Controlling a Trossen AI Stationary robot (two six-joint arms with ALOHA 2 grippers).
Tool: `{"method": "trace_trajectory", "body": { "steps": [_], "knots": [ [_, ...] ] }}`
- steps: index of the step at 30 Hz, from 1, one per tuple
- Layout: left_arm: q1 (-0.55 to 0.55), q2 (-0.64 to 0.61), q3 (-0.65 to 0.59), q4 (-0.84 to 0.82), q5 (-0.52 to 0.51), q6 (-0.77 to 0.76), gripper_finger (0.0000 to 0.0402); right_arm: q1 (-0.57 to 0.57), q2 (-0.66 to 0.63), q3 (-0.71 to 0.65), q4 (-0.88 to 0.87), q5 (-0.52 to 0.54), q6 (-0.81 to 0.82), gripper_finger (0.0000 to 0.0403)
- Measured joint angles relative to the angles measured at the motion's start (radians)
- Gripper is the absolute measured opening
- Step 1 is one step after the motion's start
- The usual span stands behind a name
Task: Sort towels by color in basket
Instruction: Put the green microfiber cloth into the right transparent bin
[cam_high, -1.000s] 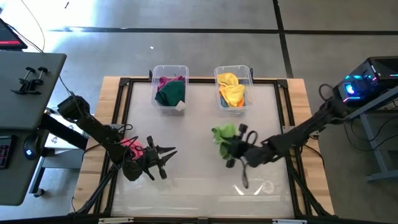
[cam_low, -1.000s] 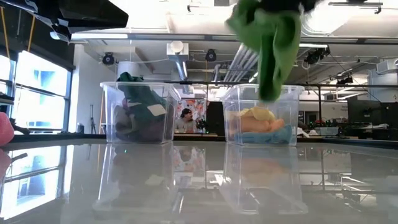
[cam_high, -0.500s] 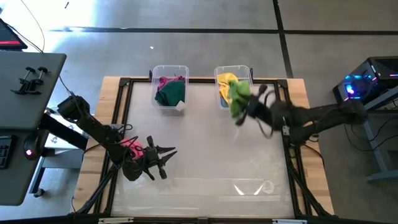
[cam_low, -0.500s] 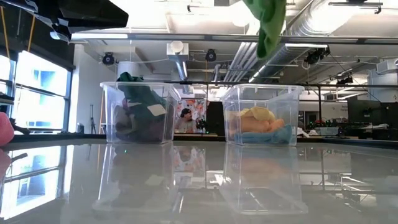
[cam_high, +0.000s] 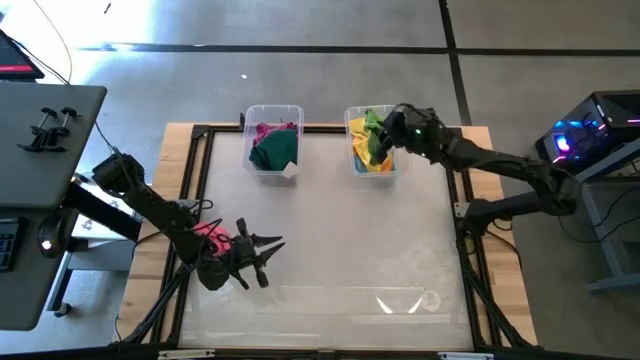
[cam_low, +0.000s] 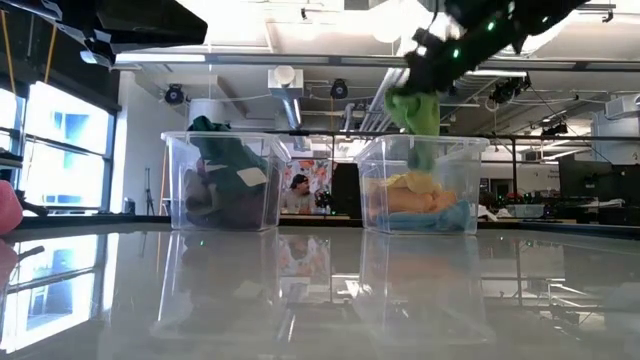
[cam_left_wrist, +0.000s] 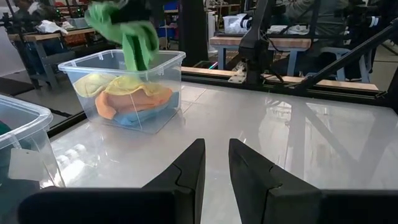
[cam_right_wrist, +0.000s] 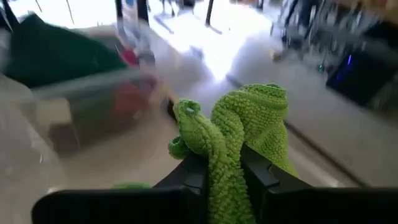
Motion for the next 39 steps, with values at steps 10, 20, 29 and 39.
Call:
{"method": "trace_trajectory", "body": {
  "steps": [10, 20, 29, 39],
  "knots": [
    [0.000, 0.000, 0.000, -0.001, 0.003, -0.016, 0.0058, -0.044, 0.079, 0.000, -0.043, -0.002, 0.034, 0.0114],
    [0.000, 0.000, 0.000, -0.002, 0.003, -0.016, 0.0058, -0.041, -0.027, 0.000, -0.043, -0.035, 0.046, 0.0169],
    [0.000, 0.002, 0.000, 0.000, 0.003, -0.017, 0.0058, -0.040, -0.053, 0.000, -0.099, -0.229, 0.086, 0.0161],
    [0.021, 0.002, 0.000, 0.005, 0.004, -0.040, 0.0058, -0.073, 0.107, 0.001, -0.183, -0.214, 0.120, 0.0019]
  ]
}}
